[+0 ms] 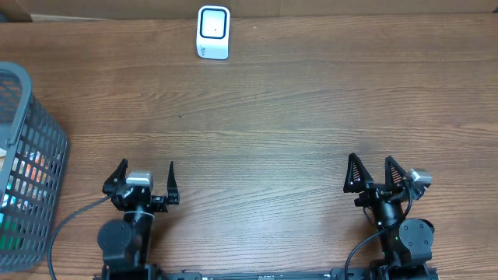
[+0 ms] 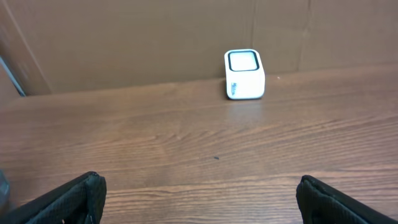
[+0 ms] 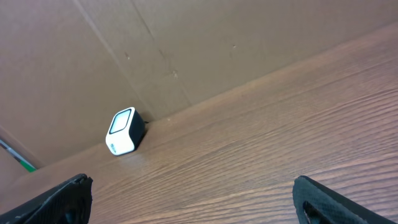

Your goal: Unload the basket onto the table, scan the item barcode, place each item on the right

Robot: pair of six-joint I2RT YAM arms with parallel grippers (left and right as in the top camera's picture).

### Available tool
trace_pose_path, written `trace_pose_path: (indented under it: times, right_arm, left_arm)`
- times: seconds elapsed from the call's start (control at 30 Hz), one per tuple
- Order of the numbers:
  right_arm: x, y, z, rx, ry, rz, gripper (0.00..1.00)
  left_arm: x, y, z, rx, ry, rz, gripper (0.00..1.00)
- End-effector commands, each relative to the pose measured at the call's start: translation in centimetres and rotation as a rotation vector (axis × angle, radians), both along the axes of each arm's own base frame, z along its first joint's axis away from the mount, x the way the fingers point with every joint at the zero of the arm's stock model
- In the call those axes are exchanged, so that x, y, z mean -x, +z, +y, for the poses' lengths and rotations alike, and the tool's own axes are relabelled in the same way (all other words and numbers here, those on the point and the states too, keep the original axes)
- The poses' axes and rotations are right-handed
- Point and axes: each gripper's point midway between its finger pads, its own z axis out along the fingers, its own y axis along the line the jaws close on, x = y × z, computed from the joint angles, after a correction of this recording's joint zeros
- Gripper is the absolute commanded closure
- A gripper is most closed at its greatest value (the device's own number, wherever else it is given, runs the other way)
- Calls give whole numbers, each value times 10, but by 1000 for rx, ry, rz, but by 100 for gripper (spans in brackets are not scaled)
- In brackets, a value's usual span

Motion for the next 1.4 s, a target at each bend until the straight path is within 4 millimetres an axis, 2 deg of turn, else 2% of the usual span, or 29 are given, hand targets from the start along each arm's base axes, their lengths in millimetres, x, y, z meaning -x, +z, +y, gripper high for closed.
trace_pose_path:
  times: [0.0, 0.33, 0.57, 0.67, 0.77, 0.87, 1.0, 1.17, 1.37]
  right_arm:
    - [0, 0, 2, 3, 10, -10, 0]
    - [0, 0, 2, 3, 10, -10, 0]
    - [0, 0, 2, 3, 10, -10, 0]
    - [0, 0, 2, 3, 10, -10, 0]
    - [0, 0, 2, 3, 10, -10, 0]
    - [0, 0, 2, 3, 10, -10, 0]
    - [0, 0, 2, 3, 10, -10, 0]
    - [0, 0, 2, 3, 10, -10, 0]
    - [0, 0, 2, 3, 10, -10, 0]
  left_arm:
    - [-6, 41, -2, 23, -13, -6, 0]
    - [-44, 115, -17, 77, -110, 330, 0]
    - [-56, 160, -25, 139, -152, 610, 0]
    - [-62, 176, -30, 170, -181, 657, 0]
    - [-72, 184, -32, 179, -196, 661, 0]
    - [-81, 194, -12, 248, -76, 648, 0]
    - [-75, 212, 43, 406, 210, 596, 2]
    - [-47, 229, 118, 522, 539, 508, 2]
    - [-7, 216, 191, 679, 866, 461, 0]
